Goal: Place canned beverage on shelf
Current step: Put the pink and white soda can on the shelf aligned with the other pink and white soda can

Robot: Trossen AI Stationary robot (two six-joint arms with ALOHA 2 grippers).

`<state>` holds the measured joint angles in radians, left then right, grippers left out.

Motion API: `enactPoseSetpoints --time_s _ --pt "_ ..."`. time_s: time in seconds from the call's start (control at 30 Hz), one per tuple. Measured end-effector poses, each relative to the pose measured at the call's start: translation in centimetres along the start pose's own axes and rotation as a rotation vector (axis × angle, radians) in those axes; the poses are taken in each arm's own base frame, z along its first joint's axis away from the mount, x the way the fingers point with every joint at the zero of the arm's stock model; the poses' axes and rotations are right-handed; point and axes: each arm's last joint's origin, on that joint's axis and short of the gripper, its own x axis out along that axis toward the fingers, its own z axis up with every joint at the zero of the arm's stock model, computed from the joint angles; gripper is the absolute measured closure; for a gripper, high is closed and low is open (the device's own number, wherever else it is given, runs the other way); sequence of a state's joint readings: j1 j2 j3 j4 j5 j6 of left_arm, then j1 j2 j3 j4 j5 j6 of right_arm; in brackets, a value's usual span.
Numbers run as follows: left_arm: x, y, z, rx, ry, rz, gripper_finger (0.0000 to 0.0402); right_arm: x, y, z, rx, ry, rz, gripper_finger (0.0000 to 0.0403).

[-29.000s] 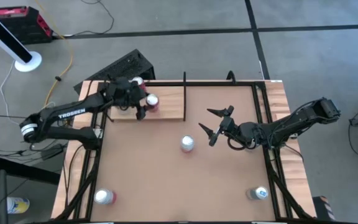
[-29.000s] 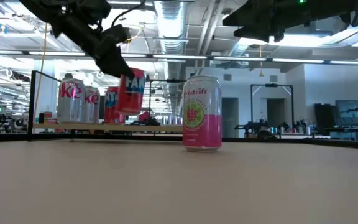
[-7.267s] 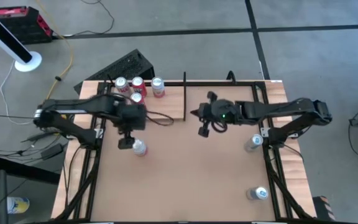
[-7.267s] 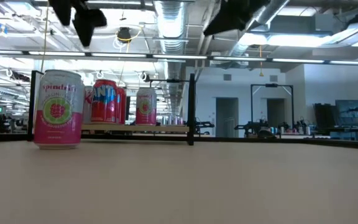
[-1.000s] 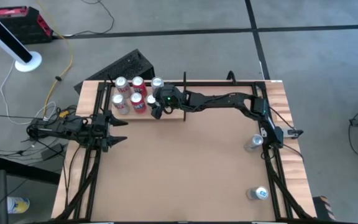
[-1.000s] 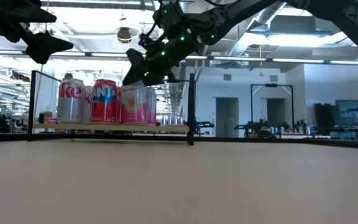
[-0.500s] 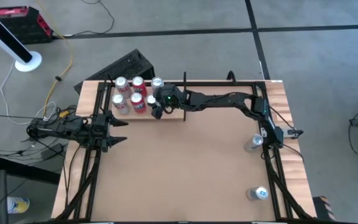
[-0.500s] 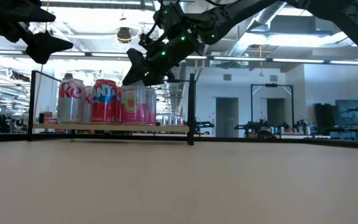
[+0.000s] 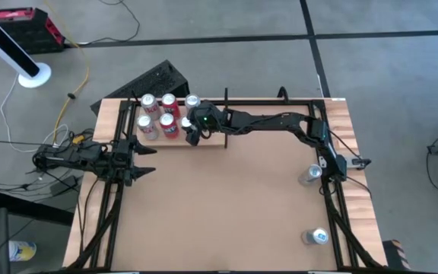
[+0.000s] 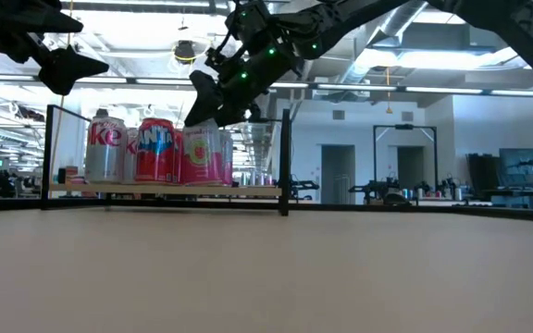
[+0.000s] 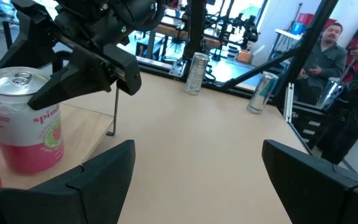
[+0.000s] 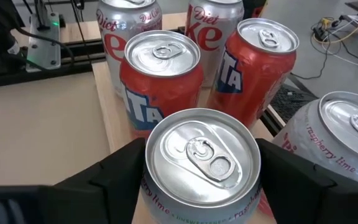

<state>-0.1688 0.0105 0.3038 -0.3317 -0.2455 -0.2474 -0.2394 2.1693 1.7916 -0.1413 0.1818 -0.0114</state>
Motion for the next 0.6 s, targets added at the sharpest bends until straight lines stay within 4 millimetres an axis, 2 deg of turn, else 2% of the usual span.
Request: enactPoseSetpoints --time_s 0.17,0.6 --pt "0.0 0.0 0.0 0.0 0.0 0.001 0.0065 0.01 -0.01 0.0 0.003 0.001 -0.003 0.0063" --pt "0.0 0.0 0.0 0.0 -0.001 0.001 0.0065 0.08 -0.29 -0.28 -0.025 0.027 -0.01 0.0053"
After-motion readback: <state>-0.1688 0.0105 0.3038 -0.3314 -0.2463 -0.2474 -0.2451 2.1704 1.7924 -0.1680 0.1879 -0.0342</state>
